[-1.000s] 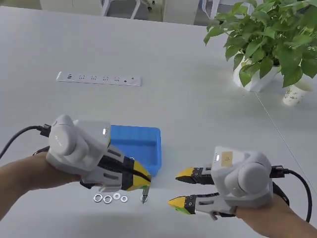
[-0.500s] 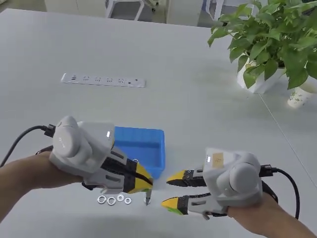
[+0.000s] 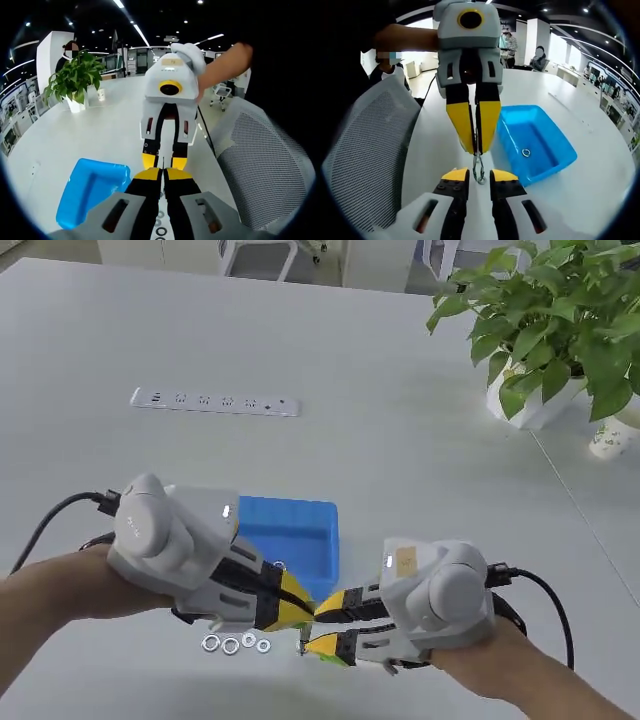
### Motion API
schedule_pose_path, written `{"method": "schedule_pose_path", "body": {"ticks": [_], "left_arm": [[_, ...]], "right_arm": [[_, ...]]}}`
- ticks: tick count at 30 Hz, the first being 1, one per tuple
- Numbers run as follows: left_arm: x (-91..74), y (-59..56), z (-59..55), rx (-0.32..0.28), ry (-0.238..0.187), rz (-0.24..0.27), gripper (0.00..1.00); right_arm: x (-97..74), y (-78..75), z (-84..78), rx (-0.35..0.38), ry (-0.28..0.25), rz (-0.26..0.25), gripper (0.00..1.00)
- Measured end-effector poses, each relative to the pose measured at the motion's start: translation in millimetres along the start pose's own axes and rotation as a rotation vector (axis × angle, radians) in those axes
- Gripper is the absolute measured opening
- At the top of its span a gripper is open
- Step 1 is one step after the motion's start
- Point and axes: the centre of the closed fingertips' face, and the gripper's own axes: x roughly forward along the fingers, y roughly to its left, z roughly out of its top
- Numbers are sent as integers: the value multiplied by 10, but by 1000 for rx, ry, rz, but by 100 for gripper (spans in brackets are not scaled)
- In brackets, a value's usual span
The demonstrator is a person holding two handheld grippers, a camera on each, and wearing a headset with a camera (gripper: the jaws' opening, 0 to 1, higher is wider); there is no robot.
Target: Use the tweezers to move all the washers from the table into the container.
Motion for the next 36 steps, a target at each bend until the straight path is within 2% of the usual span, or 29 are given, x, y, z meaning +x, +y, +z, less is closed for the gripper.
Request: {"method": "schedule_pose_path", "body": {"ticks": [8,11,21,36], "left_arm": [[-3,4,-1,-2,1,-4,6],[-4,4,-1,-4,1,-6,6],[-12,17,-9,-8,5,-4,6],[7,39,-80,-19,26,2,7]], "right_arm": [[99,12,-20,-10,18,17,12],[138,30,-90,-35,55,23,12],[144,17,-78,-12,40,20,10],[147,13,-78,-25,38,13,8]]}}
